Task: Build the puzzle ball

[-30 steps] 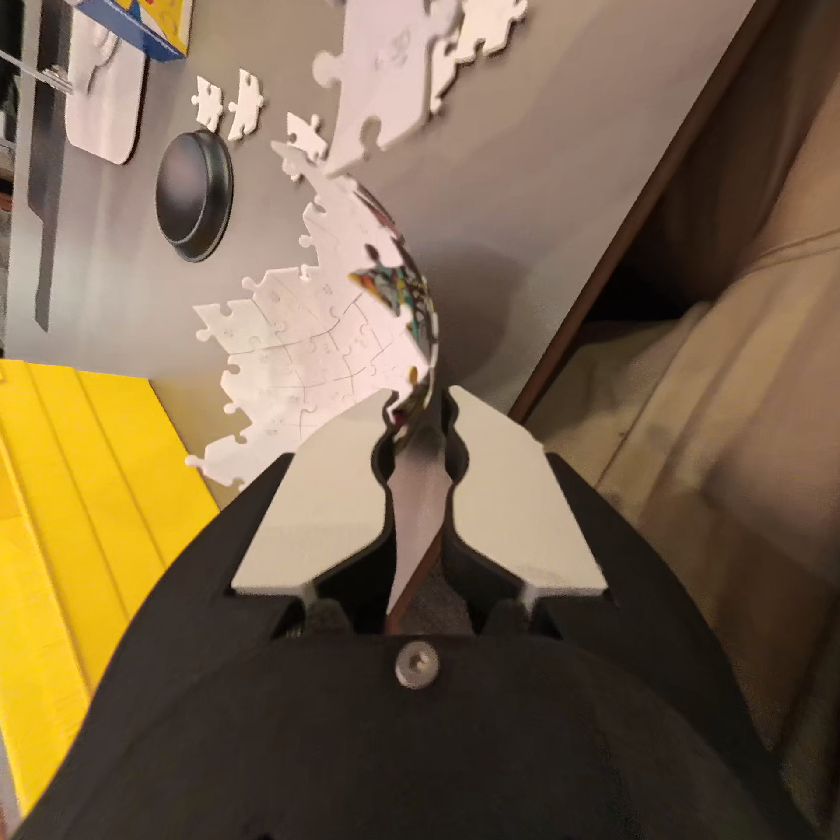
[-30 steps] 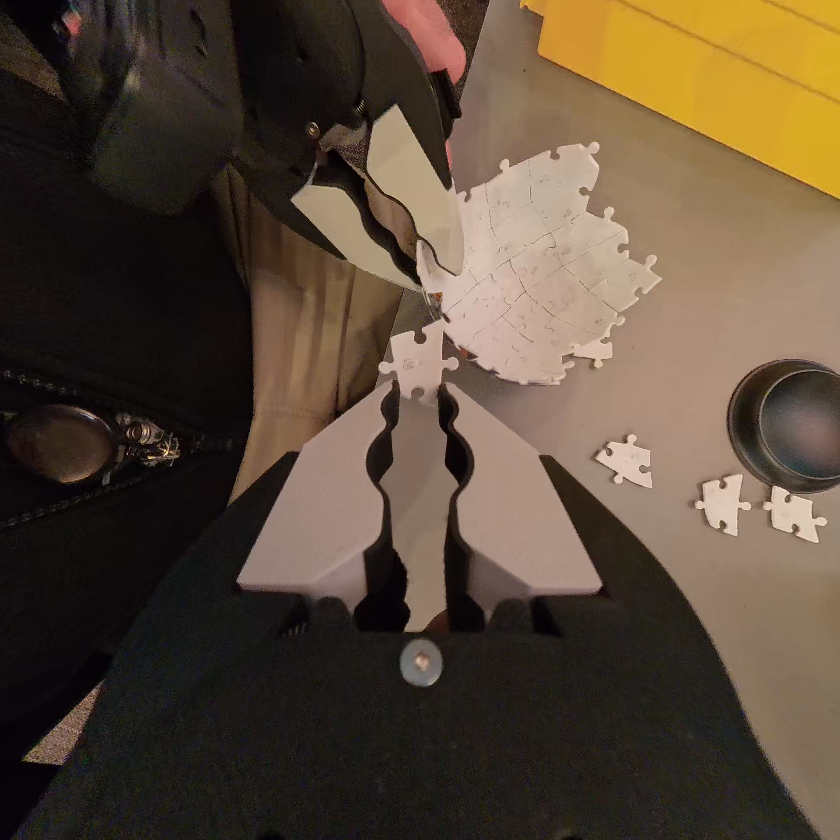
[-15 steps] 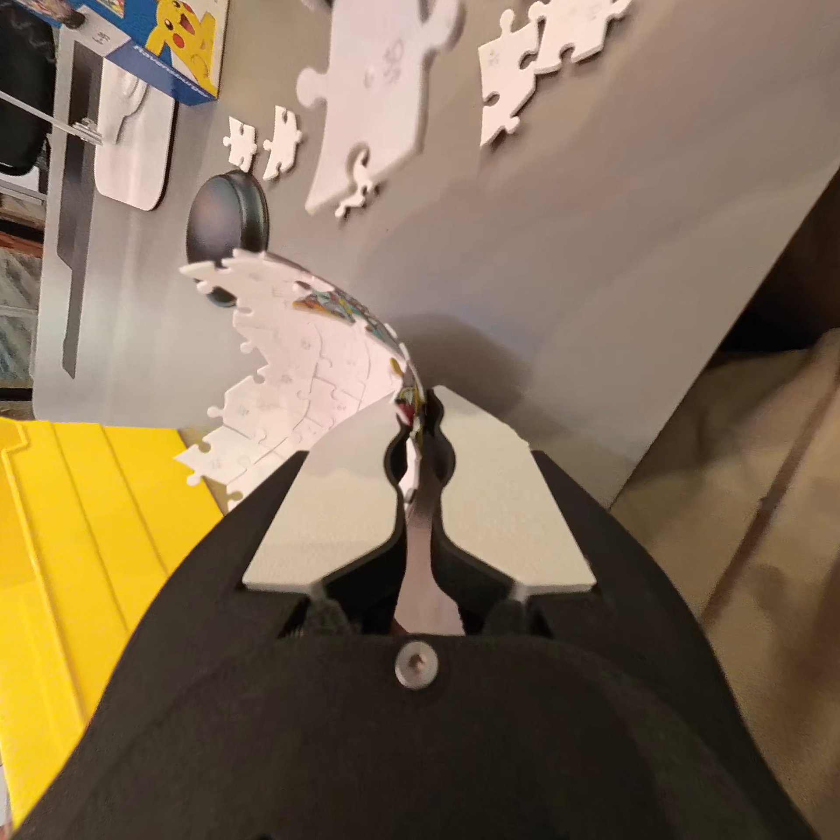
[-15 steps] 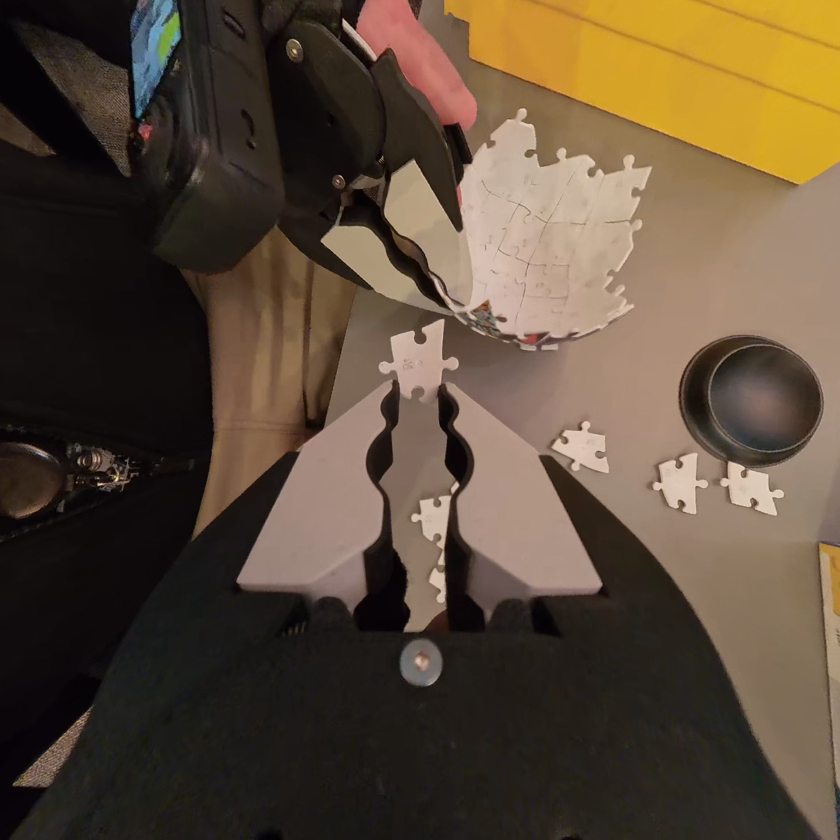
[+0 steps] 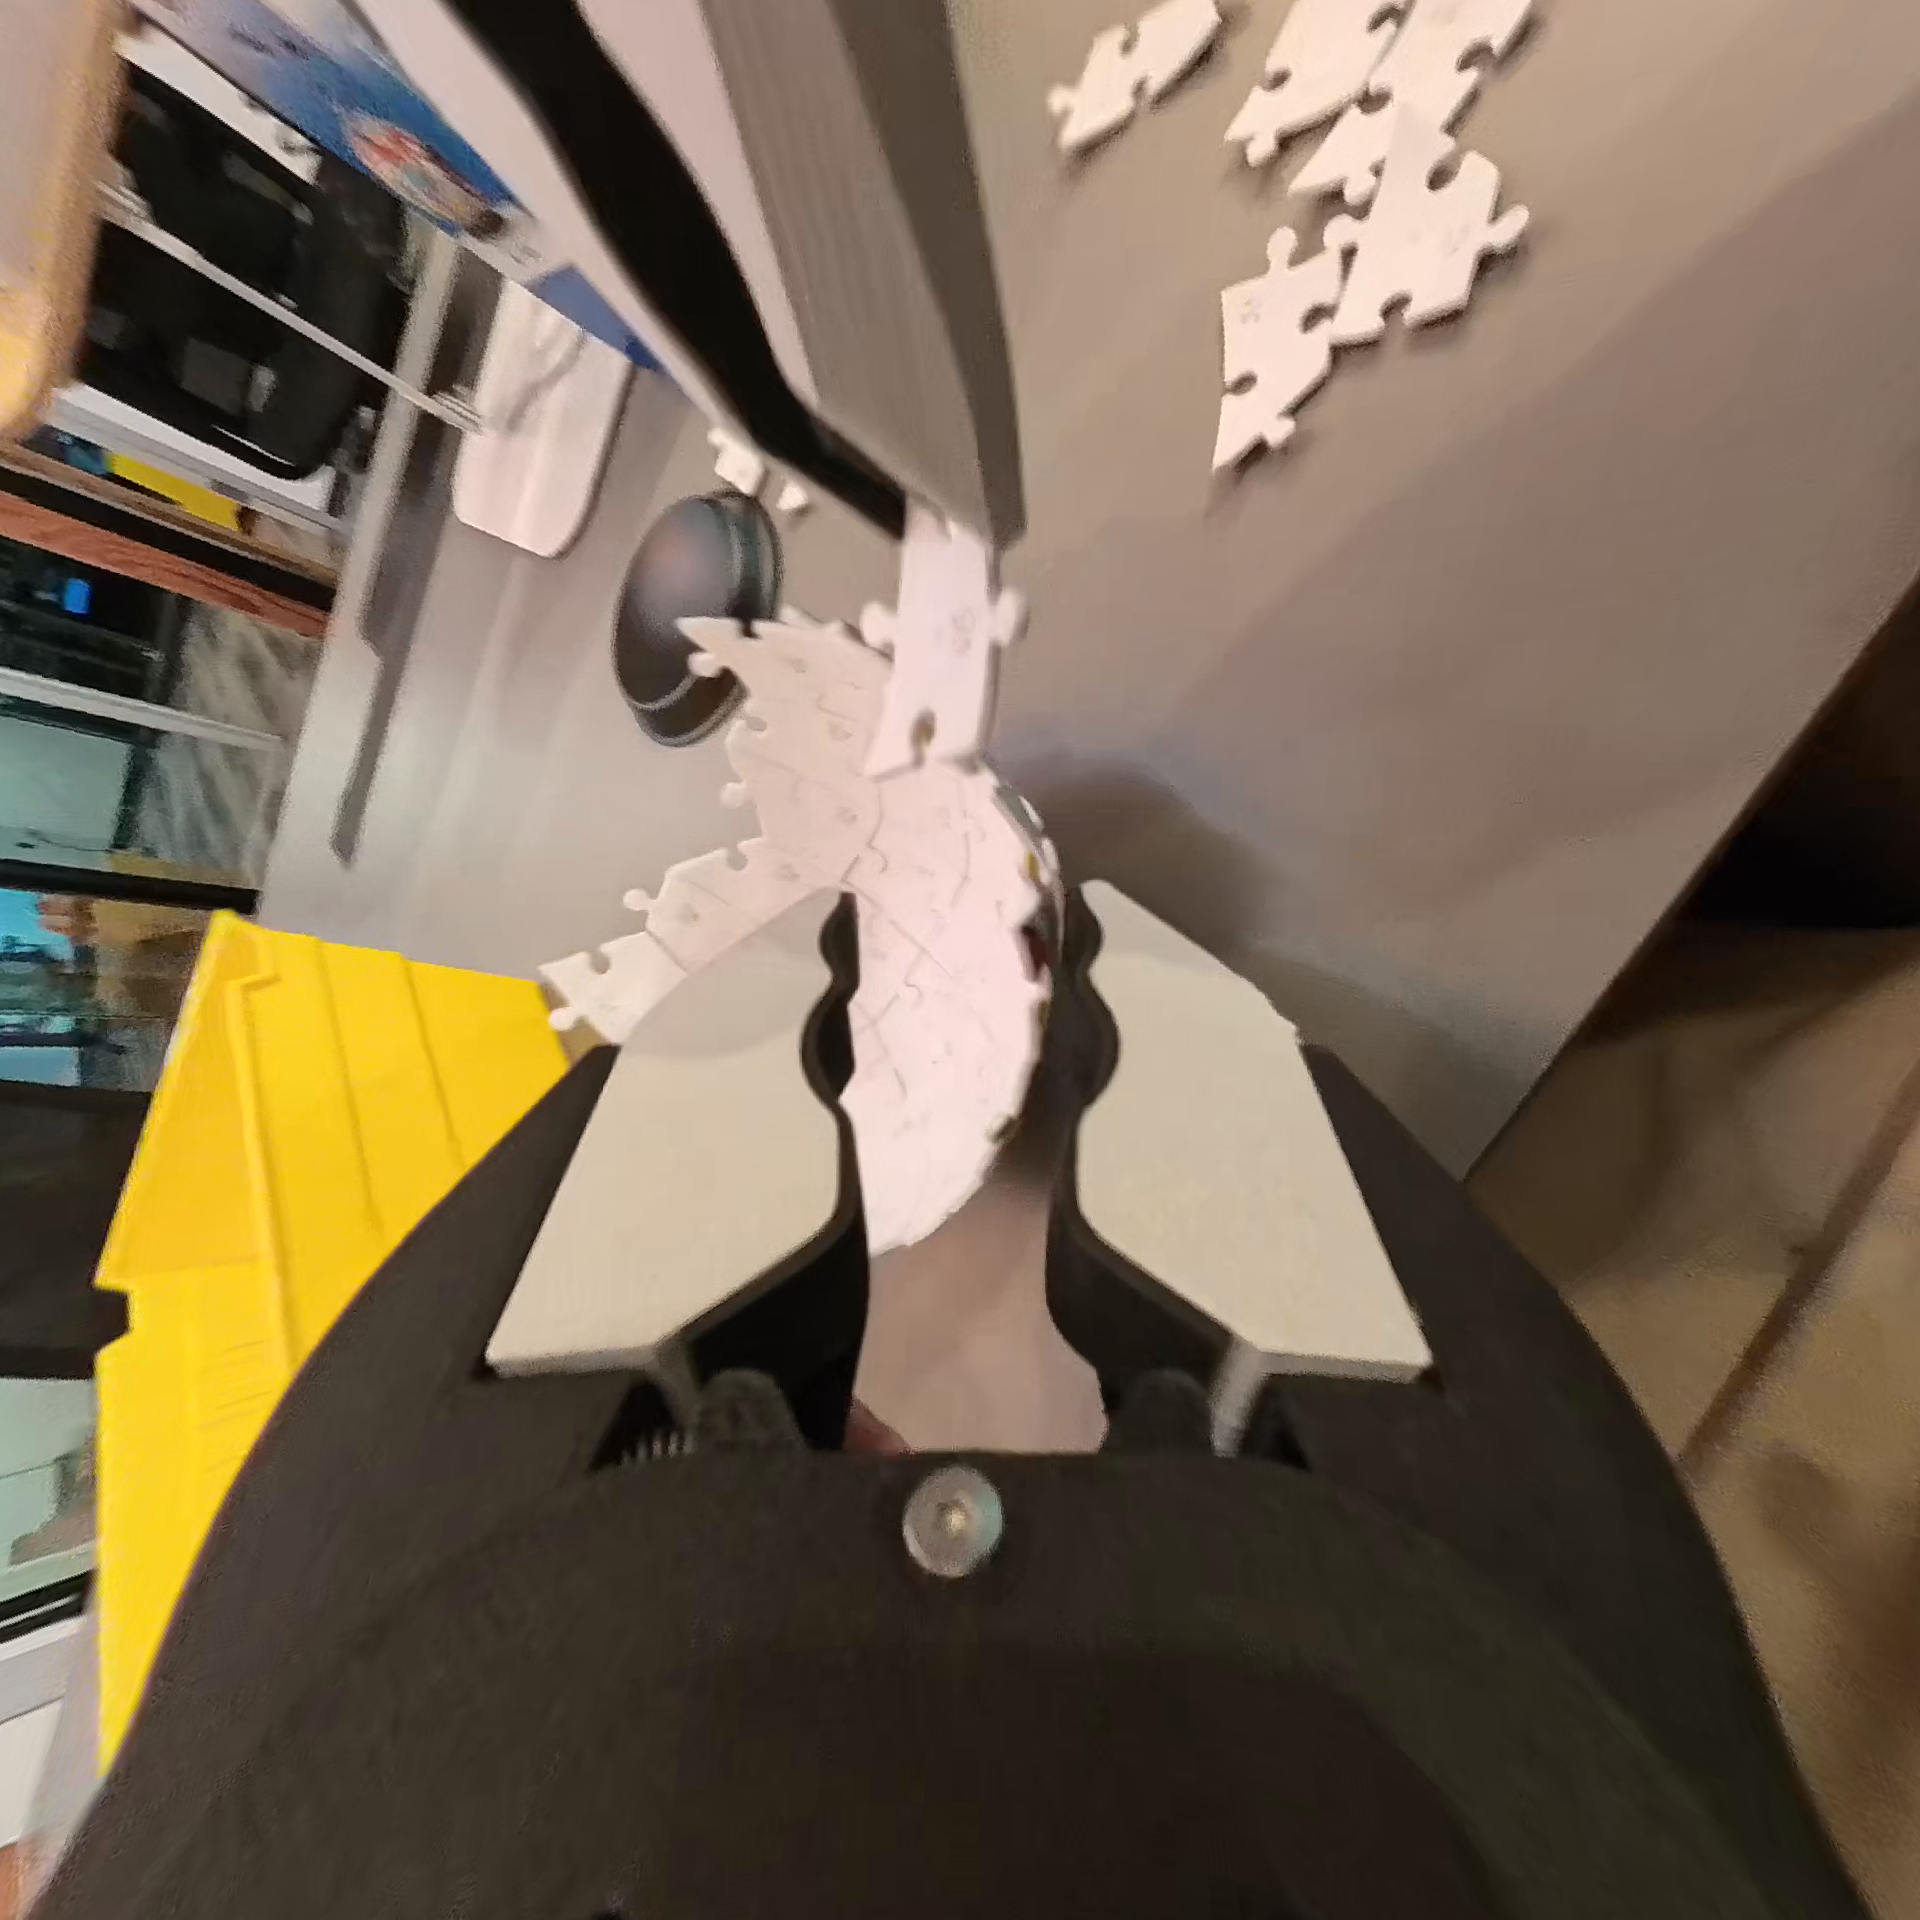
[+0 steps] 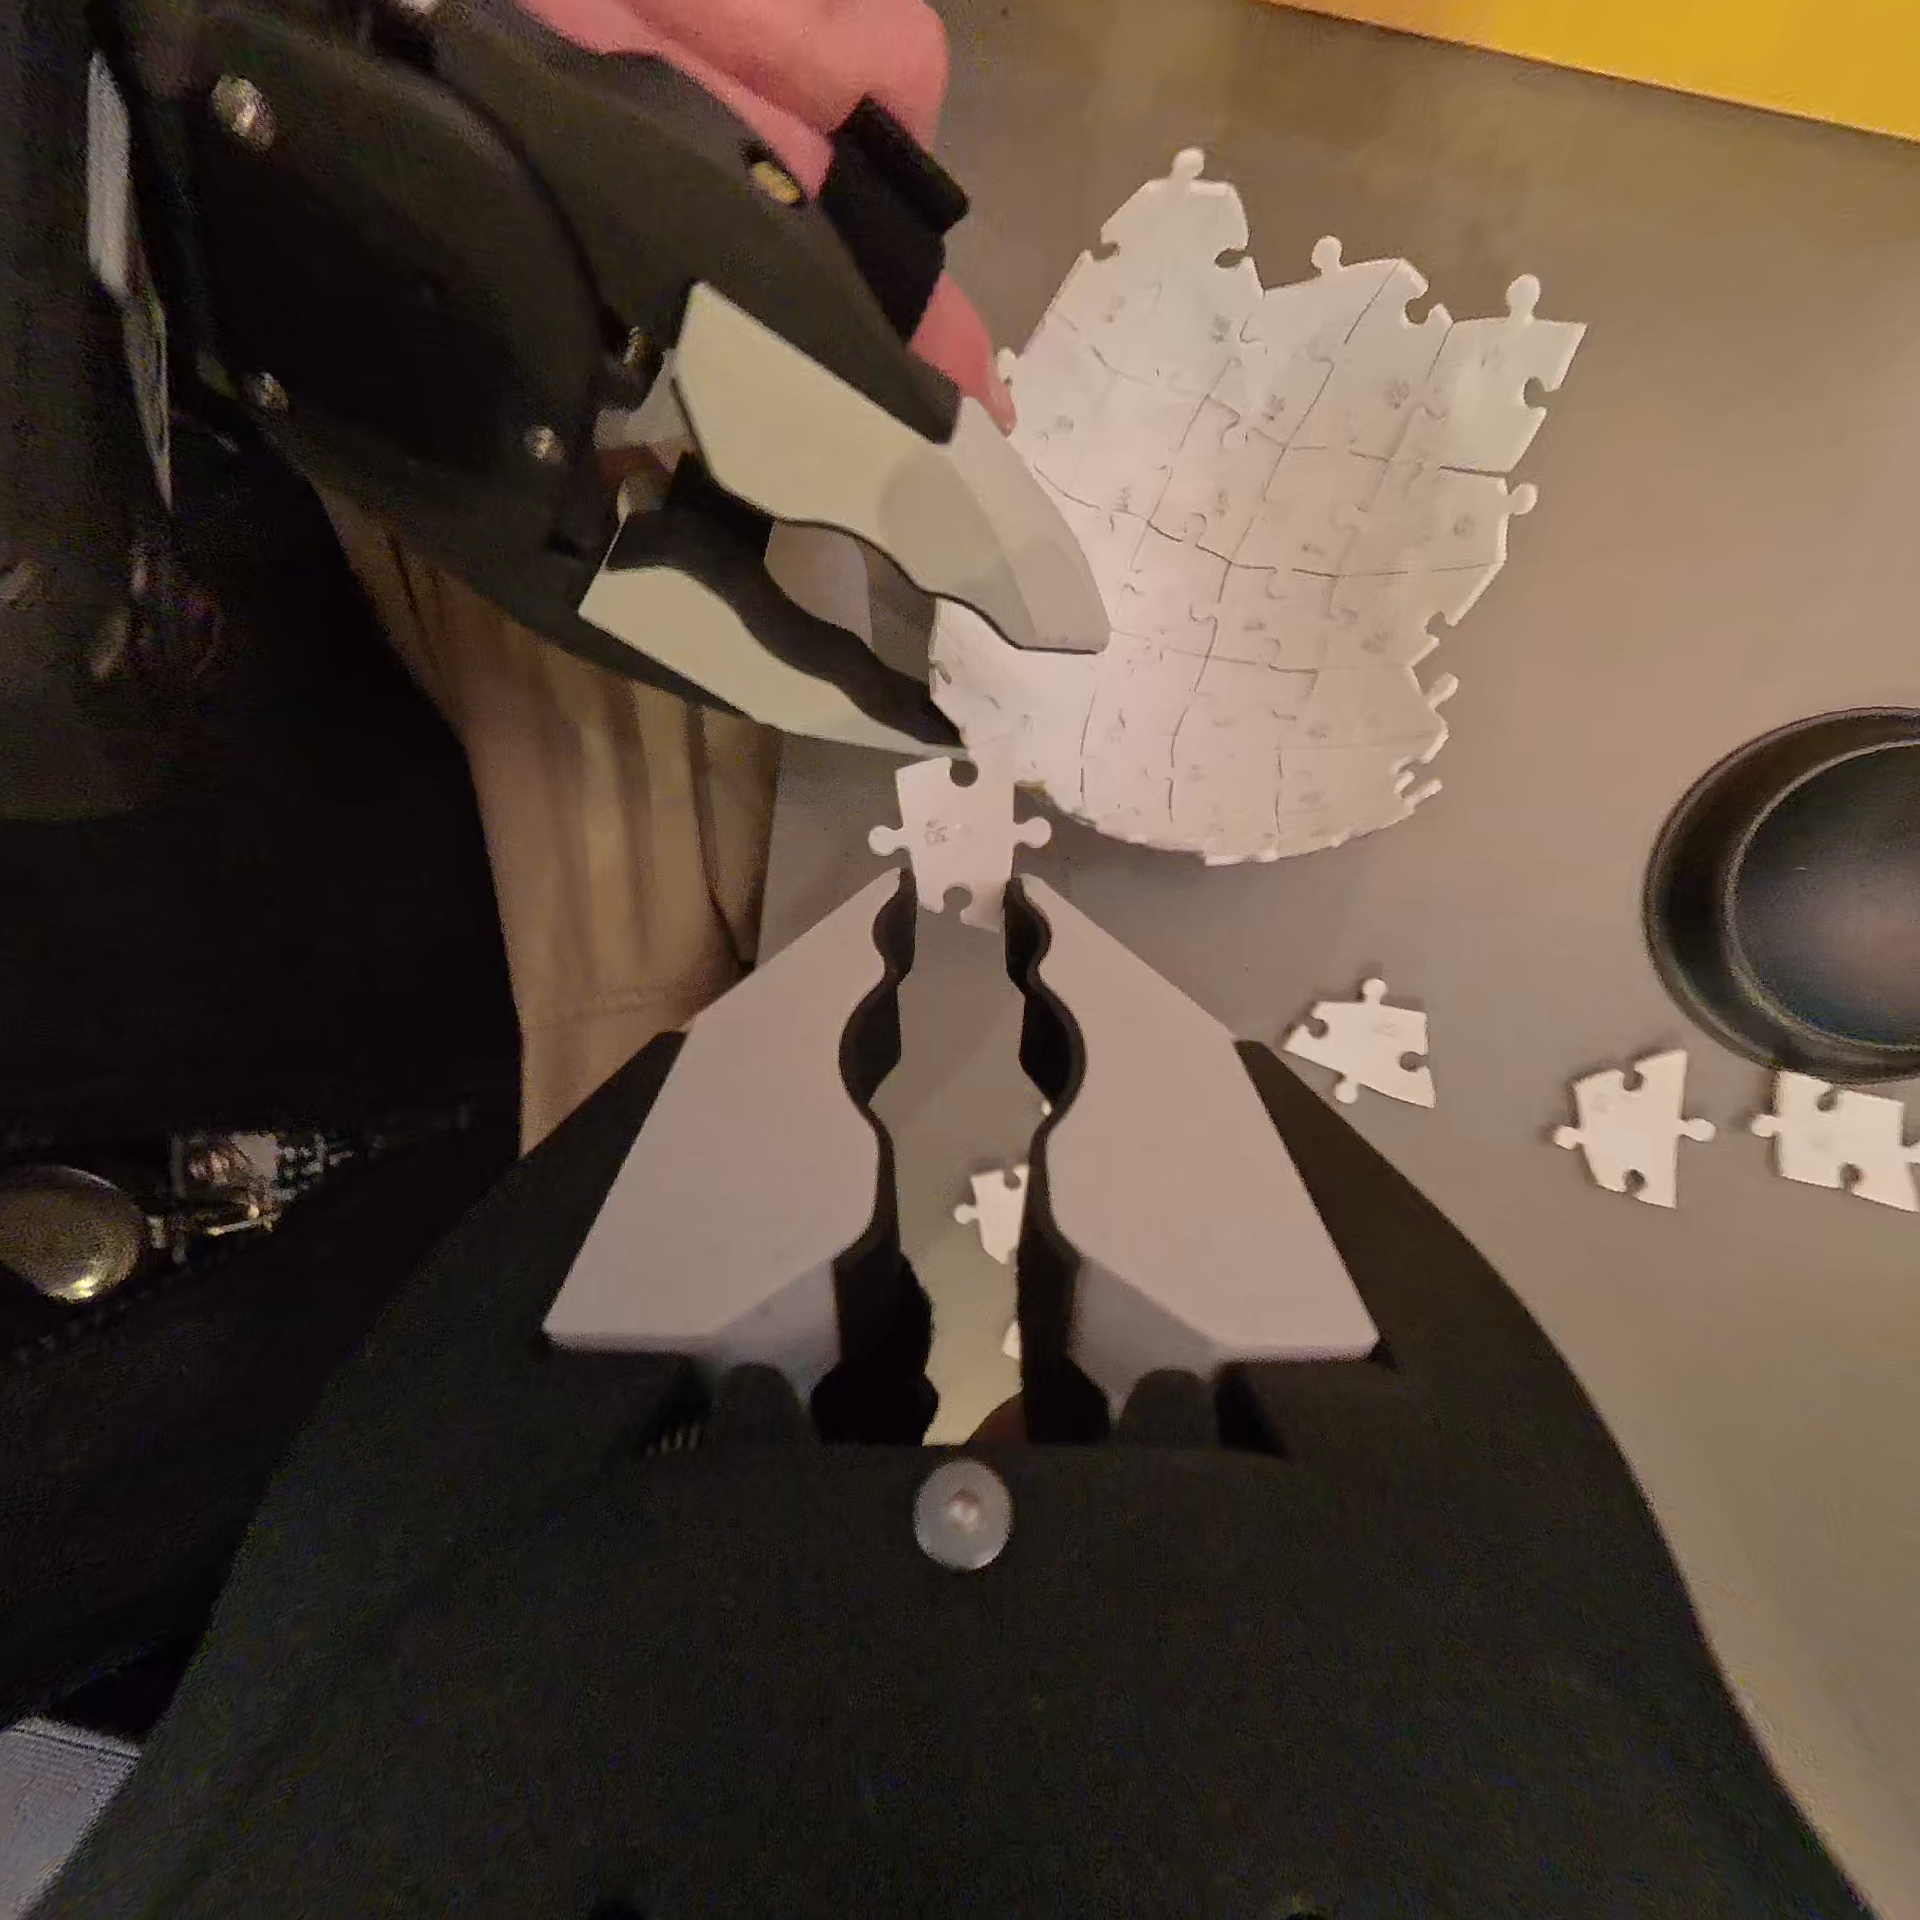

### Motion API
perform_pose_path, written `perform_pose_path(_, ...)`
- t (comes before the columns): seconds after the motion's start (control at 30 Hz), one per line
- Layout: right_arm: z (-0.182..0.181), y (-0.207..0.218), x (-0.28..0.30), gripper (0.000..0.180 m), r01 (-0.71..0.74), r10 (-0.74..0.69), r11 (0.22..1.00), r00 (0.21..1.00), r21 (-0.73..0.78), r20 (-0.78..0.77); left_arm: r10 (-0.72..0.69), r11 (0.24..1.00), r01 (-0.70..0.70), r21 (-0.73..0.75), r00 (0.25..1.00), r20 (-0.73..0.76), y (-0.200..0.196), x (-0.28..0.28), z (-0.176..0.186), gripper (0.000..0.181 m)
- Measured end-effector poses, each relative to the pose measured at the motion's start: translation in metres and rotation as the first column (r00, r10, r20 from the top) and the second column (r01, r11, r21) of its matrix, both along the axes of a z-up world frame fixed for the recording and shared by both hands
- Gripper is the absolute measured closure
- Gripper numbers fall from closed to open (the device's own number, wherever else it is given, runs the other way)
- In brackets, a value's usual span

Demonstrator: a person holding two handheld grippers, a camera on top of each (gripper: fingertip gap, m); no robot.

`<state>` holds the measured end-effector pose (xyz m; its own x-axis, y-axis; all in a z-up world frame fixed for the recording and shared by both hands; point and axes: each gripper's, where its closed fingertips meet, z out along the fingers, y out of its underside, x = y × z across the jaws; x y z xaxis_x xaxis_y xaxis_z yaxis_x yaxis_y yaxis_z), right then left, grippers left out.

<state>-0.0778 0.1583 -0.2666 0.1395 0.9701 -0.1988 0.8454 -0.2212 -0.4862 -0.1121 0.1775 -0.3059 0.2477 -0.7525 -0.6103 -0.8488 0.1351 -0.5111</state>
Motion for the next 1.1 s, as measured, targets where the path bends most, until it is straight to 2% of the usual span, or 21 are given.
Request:
perform_pose_path(0.03,0.000,-0.001,-0.002,0.164,0.011,-0.011,1.000,1.000,-0.019,-0.009,-0.003,0.999,0.003,0.041,1.000,0.001,0.000,0.001,0.006,0.143)
perform_pose_path(0.1,0.001,-0.002,-0.006,0.164,0.044,-0.046,0.998,0.998,-0.049,-0.033,-0.033,0.984,0.030,0.175,0.999,0.016,-0.003,0.009,0.027,0.145)
perform_pose_path(0.2,0.004,-0.005,-0.009,0.164,0.076,-0.083,0.992,0.995,-0.098,-0.064,-0.077,0.936,0.081,0.341,0.997,-0.024,-0.009,0.020,0.048,0.157)
perform_pose_path(0.3,0.012,-0.011,-0.014,0.164,0.075,-0.090,0.987,0.991,-0.142,-0.102,-0.110,0.918,0.132,0.373,0.991,-0.079,-0.015,0.025,0.047,0.176)
perform_pose_path(0.47,0.030,-0.007,-0.019,0.164,0.058,-0.081,0.991,0.979,-0.122,-0.187,-0.082,0.912,0.080,0.402,0.997,-0.011,-0.013,0.021,0.063,0.178)
perform_pose_path(0.6,0.054,-0.001,-0.024,0.147,-0.013,0.012,1.000,0.950,0.000,-0.313,-0.117,0.960,0.054,0.274,0.968,0.221,-0.019,0.016,0.084,0.178)
perform_pose_path(0.67,0.059,-0.002,-0.024,0.150,-0.067,0.088,0.995,0.941,0.074,-0.328,-0.116,0.984,0.052,0.172,0.917,0.383,-0.021,0.014,0.095,0.178)
perform_pose_path(0.77,0.064,-0.006,-0.027,0.157,-0.145,0.185,0.980,0.922,0.139,-0.341,-0.094,0.995,0.088,0.037,0.838,0.537,-0.024,0.009,0.108,0.178)
perform_pose_path(0.83,0.073,-0.012,-0.035,0.164,-0.184,0.229,0.971,0.892,0.150,-0.390,-0.078,0.991,0.129,-0.042,0.793,0.604,-0.027,0.009,0.109,0.178)
perform_pose_path(0.93,0.076,-0.015,-0.039,0.168,-0.217,0.281,0.955,0.876,0.201,-0.393,-0.044,0.972,0.190,-0.141,0.731,0.681,-0.030,0.008,0.111,0.178)
perform_pose_path(0.97,0.079,-0.016,-0.040,0.177,-0.225,0.293,0.952,0.866,0.209,-0.405,-0.034,0.959,0.220,-0.178,0.713,0.700,-0.033,0.008,0.111,0.178)
perform_pose_path(1.0,0.078,-0.017,-0.041,0.177,-0.237,0.306,0.948,0.863,0.211,-0.402,-0.028,0.947,0.249,-0.204,0.695,0.719,-0.035,0.009,0.111,0.178)
perform_pose_path(1.1,0.075,-0.017,-0.041,0.179,-0.256,0.305,0.951,0.862,0.172,-0.404,-0.014,0.928,0.282,-0.243,0.679,0.734,-0.035,0.008,0.108,0.178)
